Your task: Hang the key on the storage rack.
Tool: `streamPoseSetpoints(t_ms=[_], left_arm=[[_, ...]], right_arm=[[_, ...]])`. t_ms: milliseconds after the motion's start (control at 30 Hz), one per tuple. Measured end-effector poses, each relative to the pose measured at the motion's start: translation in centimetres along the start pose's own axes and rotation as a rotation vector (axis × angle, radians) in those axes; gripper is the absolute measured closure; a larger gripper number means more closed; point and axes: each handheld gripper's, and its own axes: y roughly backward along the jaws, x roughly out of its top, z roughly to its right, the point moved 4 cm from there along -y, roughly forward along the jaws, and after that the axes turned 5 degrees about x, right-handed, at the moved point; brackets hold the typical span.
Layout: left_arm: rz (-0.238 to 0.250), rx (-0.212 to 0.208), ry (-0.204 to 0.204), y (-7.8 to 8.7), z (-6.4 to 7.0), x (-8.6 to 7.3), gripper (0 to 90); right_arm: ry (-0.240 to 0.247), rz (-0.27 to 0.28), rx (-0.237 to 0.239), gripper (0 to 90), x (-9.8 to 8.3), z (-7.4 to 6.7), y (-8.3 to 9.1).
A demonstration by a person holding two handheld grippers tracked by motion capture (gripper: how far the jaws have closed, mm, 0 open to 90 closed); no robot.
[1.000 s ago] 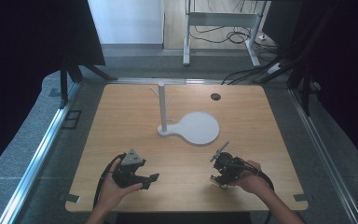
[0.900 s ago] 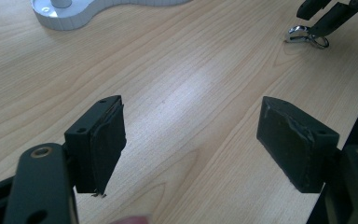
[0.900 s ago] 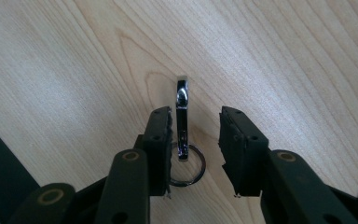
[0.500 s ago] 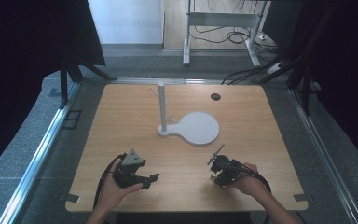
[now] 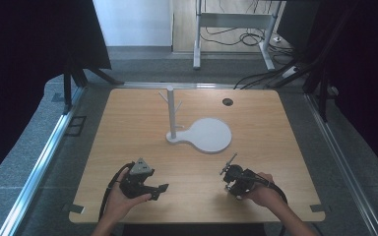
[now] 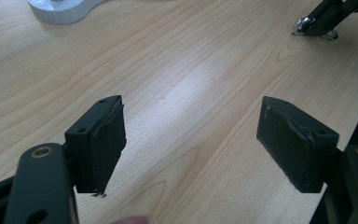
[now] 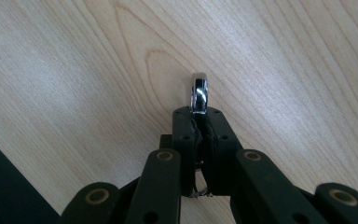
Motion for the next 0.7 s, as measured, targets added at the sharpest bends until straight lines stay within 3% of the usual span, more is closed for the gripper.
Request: streamPoseSetpoints(t_ms=[467, 700], left_arm=[[0.000, 0.002, 0.005, 0.1, -0.1, -0.1, 24.1], [-0.003, 0.002, 0.004, 0.1, -0.1, -0.2, 24.1]], right_arm=[[-0.015, 0.050, -0.021, 84.6, 0.7, 0.5, 2.4], [-0.025, 0.100, -0.036, 84.6, 1.5, 1.2, 4.0]])
